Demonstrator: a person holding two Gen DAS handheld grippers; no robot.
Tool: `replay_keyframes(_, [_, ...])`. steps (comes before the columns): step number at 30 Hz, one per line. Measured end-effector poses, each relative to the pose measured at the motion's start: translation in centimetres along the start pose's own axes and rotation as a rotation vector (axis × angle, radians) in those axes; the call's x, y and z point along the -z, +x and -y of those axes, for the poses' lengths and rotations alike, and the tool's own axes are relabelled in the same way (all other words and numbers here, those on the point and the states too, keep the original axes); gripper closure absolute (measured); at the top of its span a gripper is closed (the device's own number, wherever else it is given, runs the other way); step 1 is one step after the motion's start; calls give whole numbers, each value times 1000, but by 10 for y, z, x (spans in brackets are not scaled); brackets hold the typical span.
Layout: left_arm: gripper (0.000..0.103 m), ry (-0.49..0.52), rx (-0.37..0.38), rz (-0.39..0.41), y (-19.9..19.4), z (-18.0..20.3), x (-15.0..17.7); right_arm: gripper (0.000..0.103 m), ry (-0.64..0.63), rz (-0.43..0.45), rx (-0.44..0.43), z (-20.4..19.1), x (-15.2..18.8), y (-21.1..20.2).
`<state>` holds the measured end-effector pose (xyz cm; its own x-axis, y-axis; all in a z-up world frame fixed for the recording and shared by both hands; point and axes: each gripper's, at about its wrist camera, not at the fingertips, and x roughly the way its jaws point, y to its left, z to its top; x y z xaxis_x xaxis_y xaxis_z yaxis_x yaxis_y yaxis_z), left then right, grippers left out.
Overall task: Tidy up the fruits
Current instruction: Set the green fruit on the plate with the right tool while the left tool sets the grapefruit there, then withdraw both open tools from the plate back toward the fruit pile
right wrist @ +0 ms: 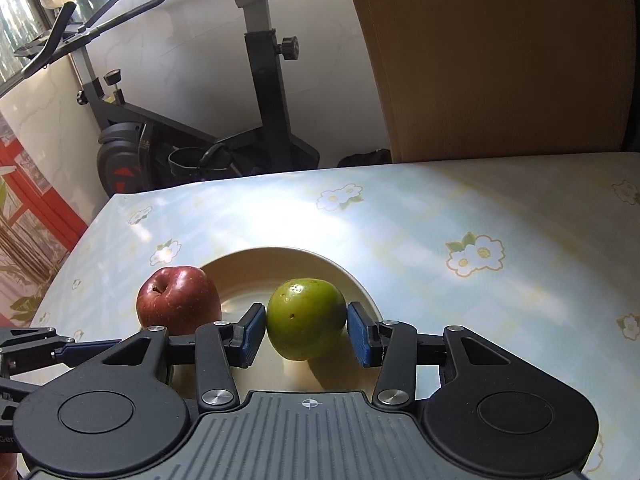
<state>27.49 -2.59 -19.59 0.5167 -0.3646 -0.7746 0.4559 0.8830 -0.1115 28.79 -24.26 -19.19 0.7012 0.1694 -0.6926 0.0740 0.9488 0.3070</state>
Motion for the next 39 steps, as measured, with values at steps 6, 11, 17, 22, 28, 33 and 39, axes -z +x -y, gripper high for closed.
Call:
replay_keyframes(6, [55, -39, 8, -3, -2, -6, 0, 59, 69, 2, -27, -8, -9, 14])
replay_keyframes(11, [55, -46, 8, -6, -4, -9, -3, 59, 112, 38, -99, -10, -17, 5])
replay_keyframes(17, [55, -47, -3, 23, -18, -9, -2, 59, 91, 62, -95, -14, -21, -10])
replay_keyframes(22, [55, -32, -3, 52, -36, -8, 1, 59, 53, 78, -79, -17, -16, -29])
replay_keyframes(28, [55, -20, -14, 71, -52, -7, 4, 59, 2, 103, -66, -19, 5, -62])
replay_keyframes(33, [55, -13, -12, 74, -65, -9, 12, 59, -3, 109, -69, -19, 26, -82])
replay_keyframes(39, [55, -7, -2, 67, -82, -12, 26, 59, -14, 129, -66, -22, 53, -104])
